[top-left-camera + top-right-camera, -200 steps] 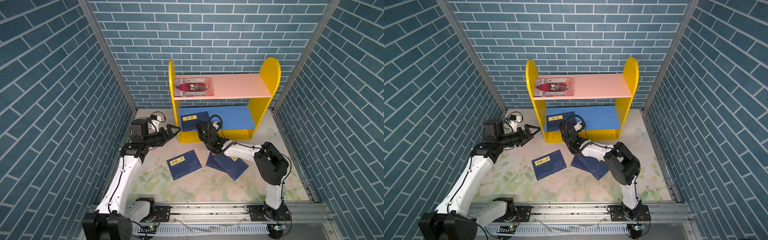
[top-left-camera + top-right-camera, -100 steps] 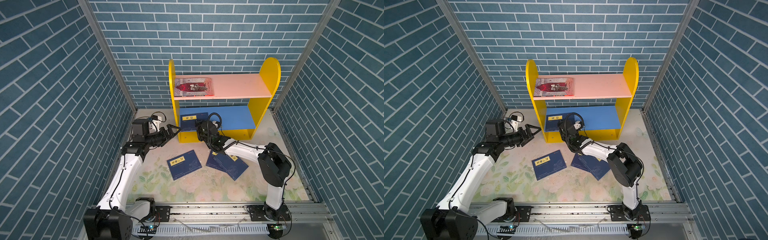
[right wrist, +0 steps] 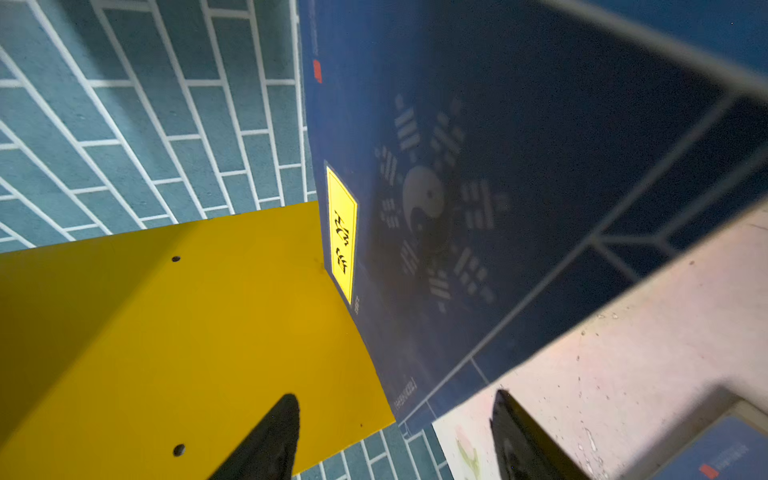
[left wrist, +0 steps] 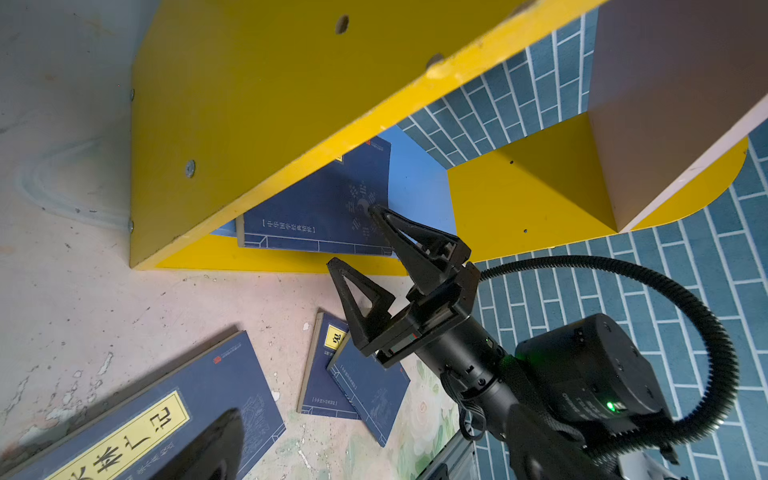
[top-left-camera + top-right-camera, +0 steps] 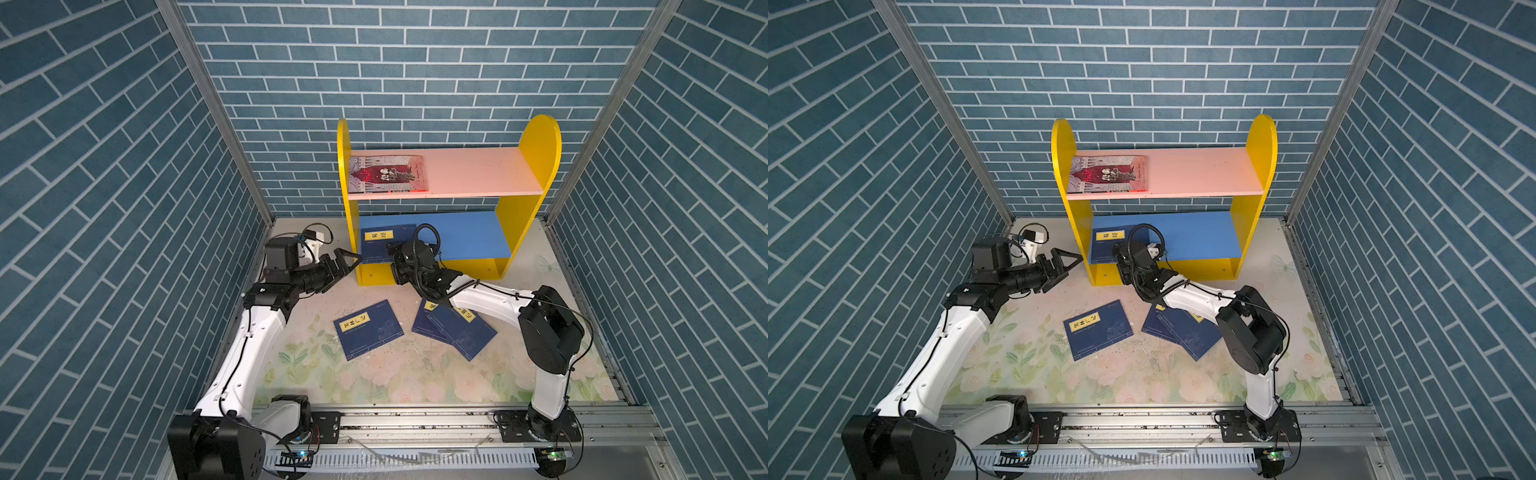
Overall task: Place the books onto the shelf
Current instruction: 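Open the right gripper, releasing the book against the shelf's back panel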
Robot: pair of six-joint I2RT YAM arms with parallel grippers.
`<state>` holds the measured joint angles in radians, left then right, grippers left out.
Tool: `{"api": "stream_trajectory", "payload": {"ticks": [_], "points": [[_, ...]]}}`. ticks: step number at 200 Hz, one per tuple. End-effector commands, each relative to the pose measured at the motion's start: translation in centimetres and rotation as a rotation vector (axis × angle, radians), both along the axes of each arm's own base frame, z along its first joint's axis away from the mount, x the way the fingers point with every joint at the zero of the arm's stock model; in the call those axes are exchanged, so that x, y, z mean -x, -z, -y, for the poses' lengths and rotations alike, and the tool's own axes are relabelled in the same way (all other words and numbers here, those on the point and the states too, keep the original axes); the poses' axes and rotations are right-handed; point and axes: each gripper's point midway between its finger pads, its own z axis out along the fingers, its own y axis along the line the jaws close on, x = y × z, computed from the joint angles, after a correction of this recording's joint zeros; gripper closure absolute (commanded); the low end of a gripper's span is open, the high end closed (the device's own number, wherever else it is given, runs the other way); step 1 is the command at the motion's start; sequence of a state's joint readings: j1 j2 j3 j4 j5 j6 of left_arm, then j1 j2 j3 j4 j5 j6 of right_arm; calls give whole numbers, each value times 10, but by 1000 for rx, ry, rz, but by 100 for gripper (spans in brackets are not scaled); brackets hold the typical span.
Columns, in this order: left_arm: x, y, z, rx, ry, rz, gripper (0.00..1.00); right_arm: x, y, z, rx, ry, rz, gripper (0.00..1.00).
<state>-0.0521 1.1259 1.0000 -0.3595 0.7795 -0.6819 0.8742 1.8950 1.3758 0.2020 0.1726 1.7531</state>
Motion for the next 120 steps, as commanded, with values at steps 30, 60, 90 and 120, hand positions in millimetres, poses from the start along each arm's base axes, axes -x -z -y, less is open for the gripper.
{"api": "stream_trajectory", "payload": {"ticks": [30, 60, 90, 120], "points": [[0, -15, 3, -15, 26, 61, 0, 19, -17, -1, 59, -134, -25, 26], [0, -17, 3, -37, 40, 89, 0, 35, -28, 0, 247, -348, 62, 31], [0, -18, 2, -90, 66, 146, 0, 52, -26, 23, 515, -535, 183, 35], [2, -16, 5, -103, 103, 167, 0, 59, -3, 57, 691, -615, 229, 37]]}}
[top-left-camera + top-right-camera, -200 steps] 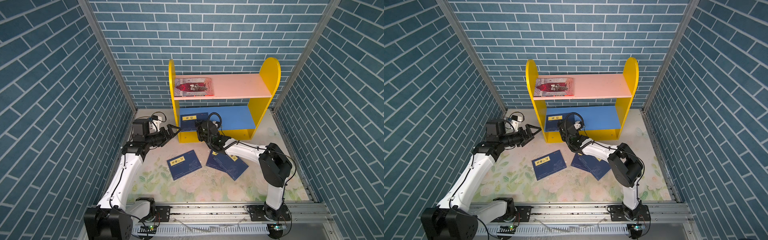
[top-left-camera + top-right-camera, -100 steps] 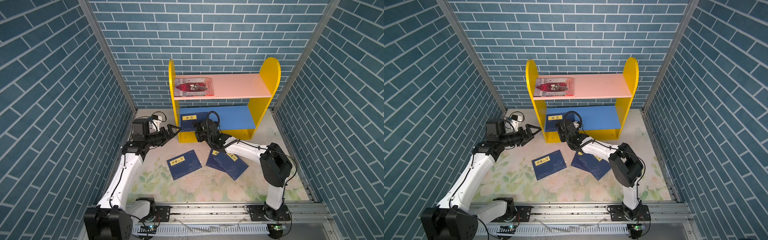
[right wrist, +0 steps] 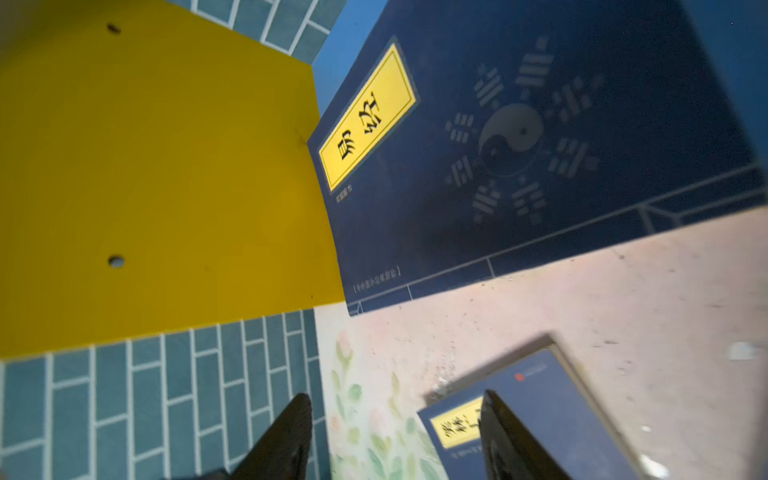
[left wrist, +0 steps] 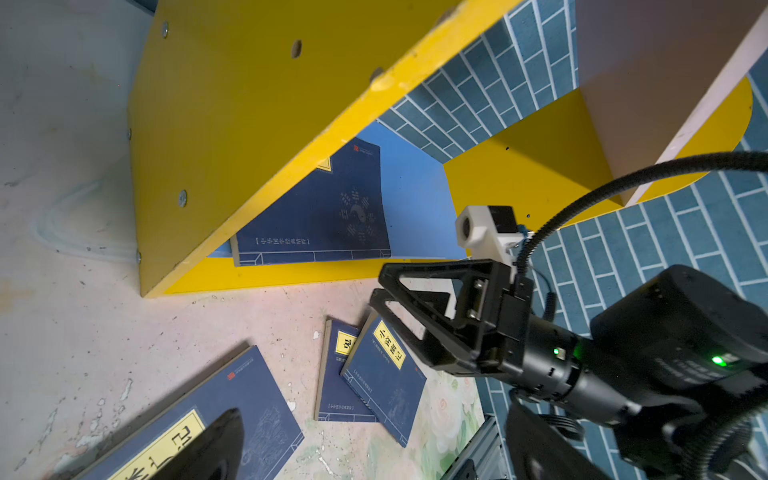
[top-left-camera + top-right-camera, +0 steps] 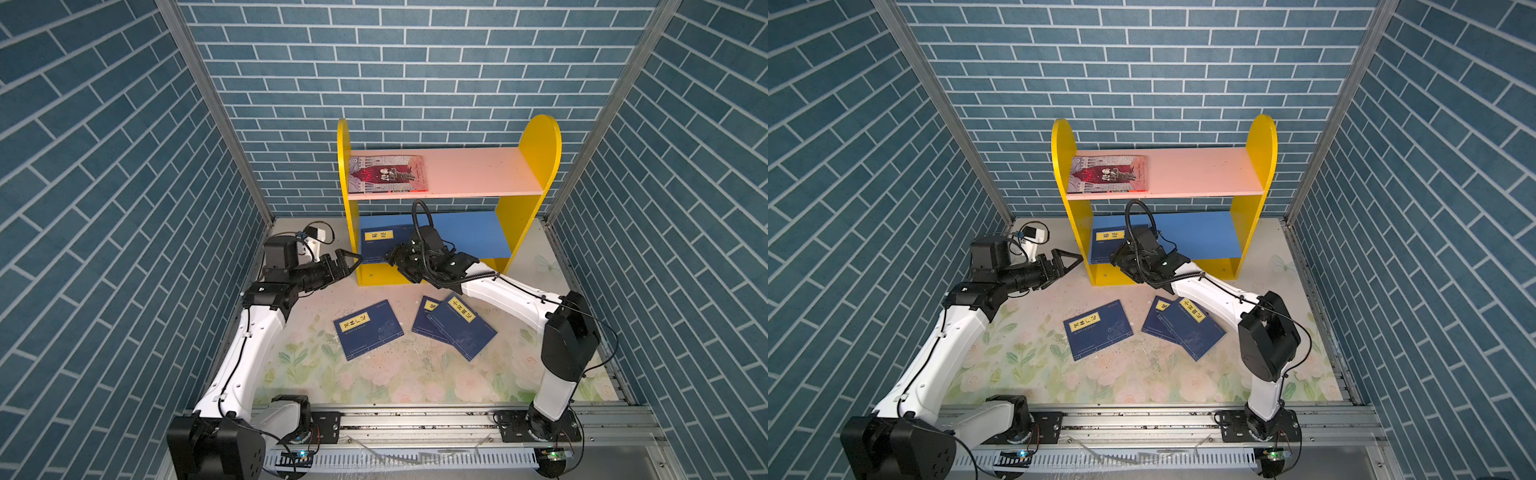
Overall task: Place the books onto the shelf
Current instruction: 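Open the right gripper, releasing the book against the shelf's back panel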
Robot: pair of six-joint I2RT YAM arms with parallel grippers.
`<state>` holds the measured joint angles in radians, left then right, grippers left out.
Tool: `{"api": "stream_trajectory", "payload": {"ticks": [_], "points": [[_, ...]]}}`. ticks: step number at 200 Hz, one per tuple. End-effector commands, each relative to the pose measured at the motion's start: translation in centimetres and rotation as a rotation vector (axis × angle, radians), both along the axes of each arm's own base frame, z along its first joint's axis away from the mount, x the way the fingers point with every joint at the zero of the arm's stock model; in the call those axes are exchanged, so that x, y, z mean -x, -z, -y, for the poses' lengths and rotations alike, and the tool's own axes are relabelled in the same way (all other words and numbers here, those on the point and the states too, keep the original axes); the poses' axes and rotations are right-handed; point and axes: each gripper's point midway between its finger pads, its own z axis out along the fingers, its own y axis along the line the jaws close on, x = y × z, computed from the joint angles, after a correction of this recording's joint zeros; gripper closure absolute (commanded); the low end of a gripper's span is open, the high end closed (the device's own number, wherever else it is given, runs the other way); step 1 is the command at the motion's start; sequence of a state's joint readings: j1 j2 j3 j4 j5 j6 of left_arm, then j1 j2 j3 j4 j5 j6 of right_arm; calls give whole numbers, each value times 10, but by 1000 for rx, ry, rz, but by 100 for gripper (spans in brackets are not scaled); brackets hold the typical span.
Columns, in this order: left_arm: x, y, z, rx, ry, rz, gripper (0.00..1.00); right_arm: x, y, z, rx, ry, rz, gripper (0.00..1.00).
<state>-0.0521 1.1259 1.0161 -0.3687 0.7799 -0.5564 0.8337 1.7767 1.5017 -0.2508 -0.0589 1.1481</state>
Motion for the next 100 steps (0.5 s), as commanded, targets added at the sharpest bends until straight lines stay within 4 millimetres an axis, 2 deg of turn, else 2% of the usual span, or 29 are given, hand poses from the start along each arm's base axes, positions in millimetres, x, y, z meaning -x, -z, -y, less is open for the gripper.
{"api": "stream_trajectory", "payload": {"ticks": [1, 22, 58, 100], "points": [[3, -12, 5, -29, 55, 72, 0, 17, 20, 36, 237, -161, 93, 37], [5, -14, 8, -20, 82, 85, 0, 14, 25, 50, 268, -192, 145, 36], [11, -21, 11, -23, 119, 123, 0, -2, 30, 57, 308, -205, 235, 33], [16, -26, 11, -28, 123, 134, 0, -16, 22, 67, 295, -140, 324, 31]]}}
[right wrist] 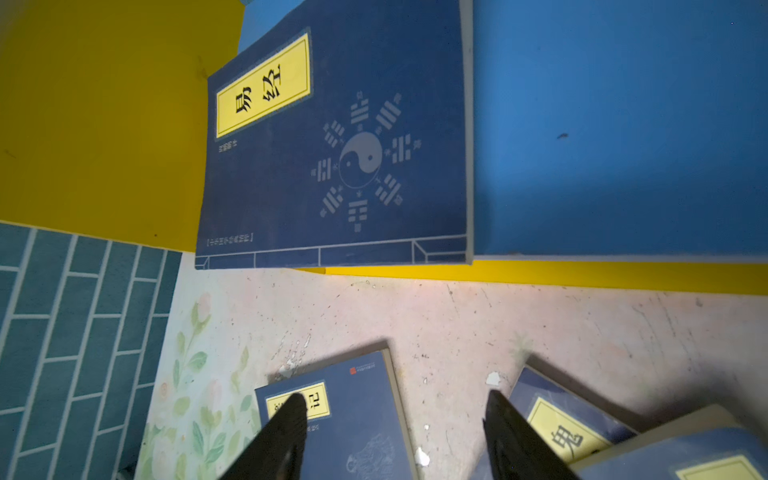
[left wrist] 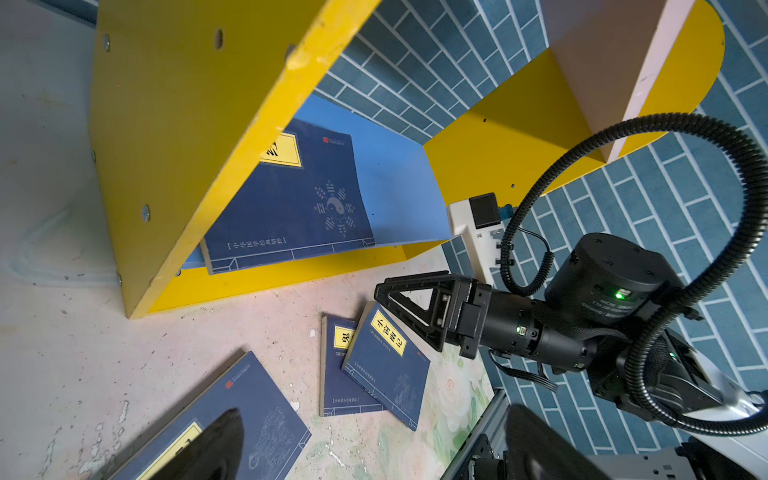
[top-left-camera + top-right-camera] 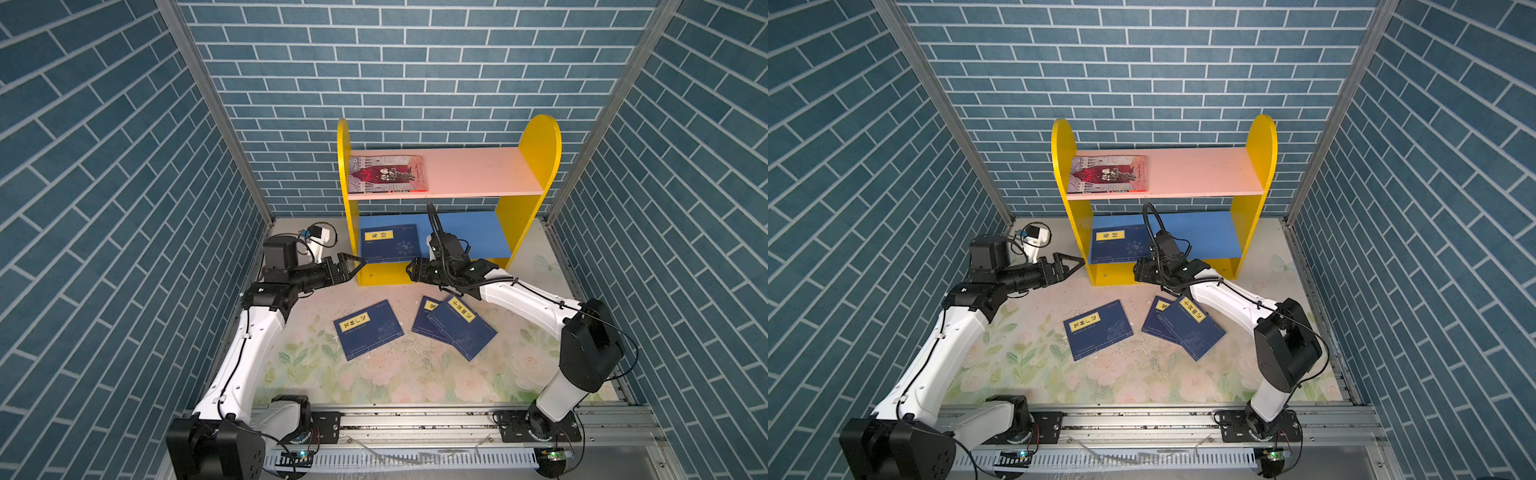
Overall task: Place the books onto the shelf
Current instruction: 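Open the right gripper, releasing the book against the shelf's back panel, then press the book upright against the shelf back with the right gripper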
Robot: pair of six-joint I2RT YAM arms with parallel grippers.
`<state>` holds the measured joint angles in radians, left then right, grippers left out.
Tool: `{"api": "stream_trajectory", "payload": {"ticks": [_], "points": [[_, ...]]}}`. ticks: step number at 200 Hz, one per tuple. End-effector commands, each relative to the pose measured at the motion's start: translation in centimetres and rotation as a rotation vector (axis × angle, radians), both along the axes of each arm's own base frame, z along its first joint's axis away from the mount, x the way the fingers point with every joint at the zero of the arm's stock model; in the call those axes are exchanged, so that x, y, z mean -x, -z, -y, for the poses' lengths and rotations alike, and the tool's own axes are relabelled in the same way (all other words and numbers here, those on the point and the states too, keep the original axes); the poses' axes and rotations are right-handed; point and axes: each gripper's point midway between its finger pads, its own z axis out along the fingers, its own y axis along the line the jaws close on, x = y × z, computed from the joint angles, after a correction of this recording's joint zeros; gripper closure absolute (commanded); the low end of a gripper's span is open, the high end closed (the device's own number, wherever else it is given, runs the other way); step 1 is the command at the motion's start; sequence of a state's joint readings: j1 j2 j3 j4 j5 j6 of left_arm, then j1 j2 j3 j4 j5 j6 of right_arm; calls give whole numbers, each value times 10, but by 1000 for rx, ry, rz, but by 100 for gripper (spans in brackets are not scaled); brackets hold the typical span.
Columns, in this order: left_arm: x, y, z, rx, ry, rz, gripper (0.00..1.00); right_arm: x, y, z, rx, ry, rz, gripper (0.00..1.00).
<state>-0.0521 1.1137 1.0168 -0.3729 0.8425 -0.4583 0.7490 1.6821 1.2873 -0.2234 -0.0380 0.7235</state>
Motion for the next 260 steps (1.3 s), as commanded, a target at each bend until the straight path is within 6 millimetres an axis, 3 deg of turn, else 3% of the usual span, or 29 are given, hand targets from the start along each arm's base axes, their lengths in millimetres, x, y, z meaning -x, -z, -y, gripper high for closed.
{"api": "stream_trajectory", "payload": {"ticks": [1, 81, 146, 198, 260], "points": [[7, -19, 4, -3, 34, 56, 0, -12, -22, 5, -10, 4, 130, 31], [12, -26, 8, 18, 70, 81, 0, -25, -39, 34, -49, 112, 273, 30], [14, -22, 8, 6, 76, 83, 0, -43, -44, 33, -112, 117, 350, 30], [15, -24, 8, 2, 76, 87, 0, -63, -35, 23, -127, 100, 321, 30], [15, -22, 7, -1, 73, 82, 0, -70, -23, 14, -144, 87, 293, 31]]}}
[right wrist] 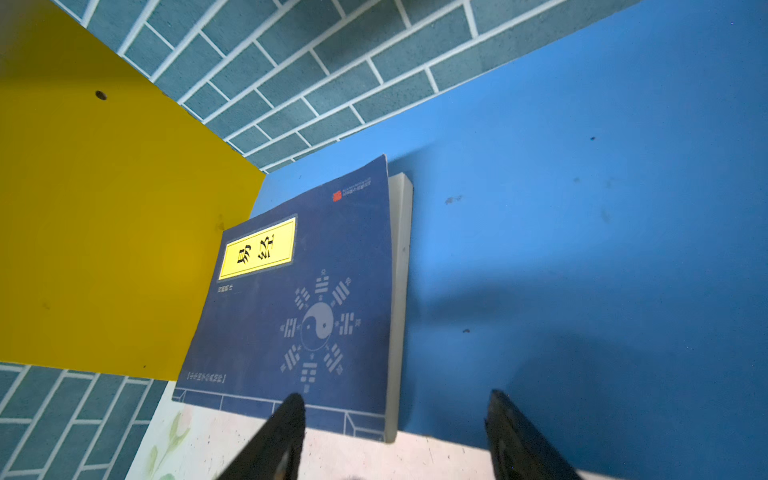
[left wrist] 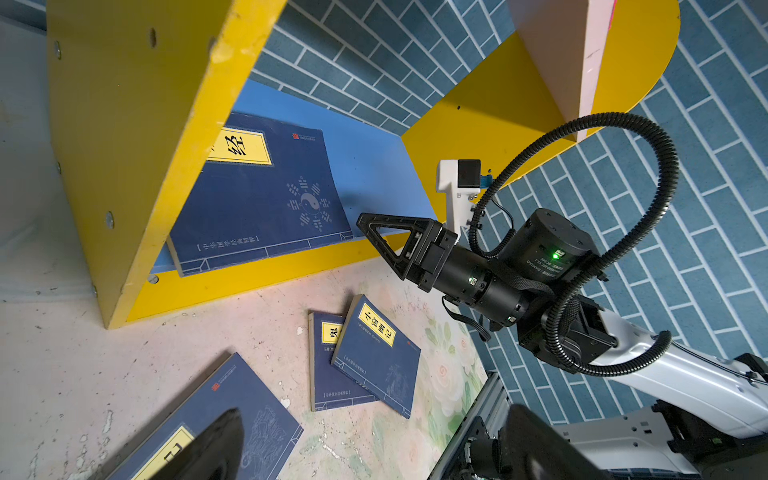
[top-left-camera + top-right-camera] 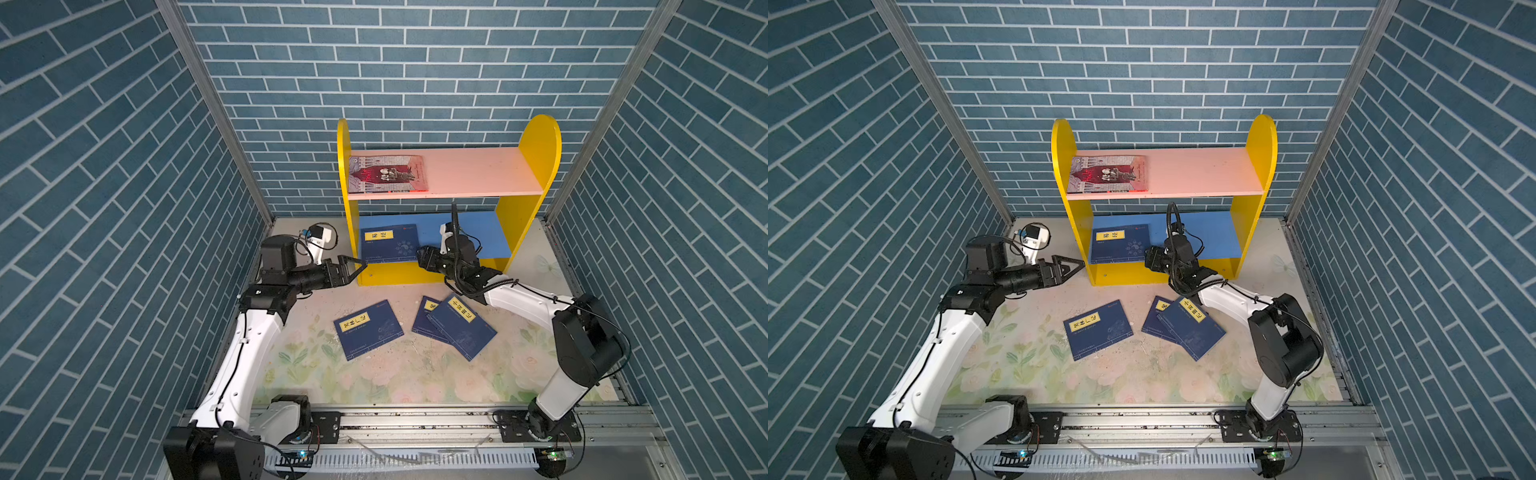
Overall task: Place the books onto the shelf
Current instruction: 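Press the book upright against the shelf back with the right gripper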
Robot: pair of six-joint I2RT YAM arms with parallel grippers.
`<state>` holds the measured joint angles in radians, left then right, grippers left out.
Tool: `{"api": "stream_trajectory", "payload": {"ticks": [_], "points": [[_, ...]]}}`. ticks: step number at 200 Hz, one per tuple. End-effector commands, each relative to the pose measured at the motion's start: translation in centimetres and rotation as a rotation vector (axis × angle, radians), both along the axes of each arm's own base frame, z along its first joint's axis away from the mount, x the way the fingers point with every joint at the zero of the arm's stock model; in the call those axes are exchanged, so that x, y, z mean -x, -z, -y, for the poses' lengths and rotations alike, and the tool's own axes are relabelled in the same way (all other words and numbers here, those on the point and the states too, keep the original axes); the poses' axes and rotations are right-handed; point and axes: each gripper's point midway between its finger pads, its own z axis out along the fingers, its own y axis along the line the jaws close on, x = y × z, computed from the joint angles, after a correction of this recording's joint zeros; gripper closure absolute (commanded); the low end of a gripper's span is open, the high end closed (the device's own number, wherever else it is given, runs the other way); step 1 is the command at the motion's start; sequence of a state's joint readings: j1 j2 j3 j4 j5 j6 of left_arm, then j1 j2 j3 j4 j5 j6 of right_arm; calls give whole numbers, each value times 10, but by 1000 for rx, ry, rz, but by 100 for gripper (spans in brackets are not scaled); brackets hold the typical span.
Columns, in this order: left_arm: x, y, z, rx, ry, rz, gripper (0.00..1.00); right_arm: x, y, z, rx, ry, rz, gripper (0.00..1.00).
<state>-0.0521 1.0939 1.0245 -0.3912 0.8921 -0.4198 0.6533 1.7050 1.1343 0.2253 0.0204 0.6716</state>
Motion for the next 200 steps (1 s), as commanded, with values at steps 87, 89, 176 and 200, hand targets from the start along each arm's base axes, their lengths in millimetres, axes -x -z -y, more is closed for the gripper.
{"api": "stream_trajectory", "payload": {"ticks": [87, 89, 176, 200], "points": [[5, -12, 1, -9, 17, 49, 0, -21, 4, -31, -22, -86, -30, 32], [5, -12, 1, -10, 17, 48, 0, -21, 3, -31, -24, -86, -29, 32], [7, -17, 2, -4, 16, 59, 0, -21, 3, -47, -99, -130, -74, 34], [6, -17, 2, -4, 17, 61, 0, -19, 3, -50, -109, -136, -79, 35]]}}
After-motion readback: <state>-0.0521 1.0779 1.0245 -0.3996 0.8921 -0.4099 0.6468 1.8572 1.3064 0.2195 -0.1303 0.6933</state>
